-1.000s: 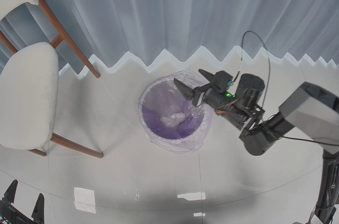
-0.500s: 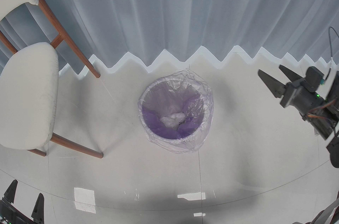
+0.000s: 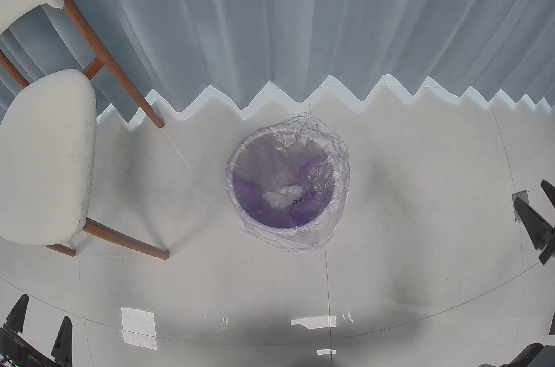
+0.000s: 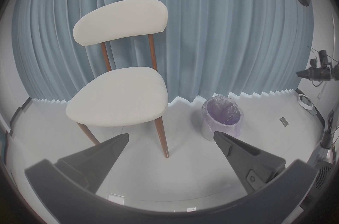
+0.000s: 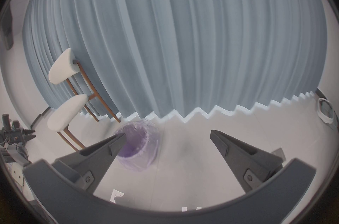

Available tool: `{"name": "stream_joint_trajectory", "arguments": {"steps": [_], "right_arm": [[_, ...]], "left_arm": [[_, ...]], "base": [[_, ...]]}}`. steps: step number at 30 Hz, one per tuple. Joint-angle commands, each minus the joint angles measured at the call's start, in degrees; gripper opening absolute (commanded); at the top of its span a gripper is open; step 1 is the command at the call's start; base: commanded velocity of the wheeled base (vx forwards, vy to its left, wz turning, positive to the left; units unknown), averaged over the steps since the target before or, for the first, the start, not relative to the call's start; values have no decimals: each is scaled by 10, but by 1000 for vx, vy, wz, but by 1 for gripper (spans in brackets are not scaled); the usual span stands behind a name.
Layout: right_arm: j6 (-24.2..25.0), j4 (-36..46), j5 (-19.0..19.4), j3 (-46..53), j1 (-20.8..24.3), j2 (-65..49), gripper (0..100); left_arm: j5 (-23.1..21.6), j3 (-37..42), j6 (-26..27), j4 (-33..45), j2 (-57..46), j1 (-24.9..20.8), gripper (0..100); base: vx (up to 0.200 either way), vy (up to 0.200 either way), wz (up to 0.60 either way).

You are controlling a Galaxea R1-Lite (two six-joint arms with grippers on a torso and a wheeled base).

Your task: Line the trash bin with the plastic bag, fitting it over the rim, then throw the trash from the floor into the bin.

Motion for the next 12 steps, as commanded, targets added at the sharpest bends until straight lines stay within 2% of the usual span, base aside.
{"name": "stream_joint_trajectory", "arguments": {"steps": [1, 4, 12], "right_arm": [[-52, 305, -32, 140, -92, -444, 100], [-20, 303, -28, 141, -92, -444, 100], [-31, 304, -30, 141, -92, -444, 100]], "left_arm": [[0, 10, 0, 0, -7, 0, 100], [0, 10, 0, 0, -7, 0, 100], [0, 10, 0, 0, -7, 0, 100]], "base": [[0, 0, 0], [0, 0, 0], [0, 0, 0]]}}
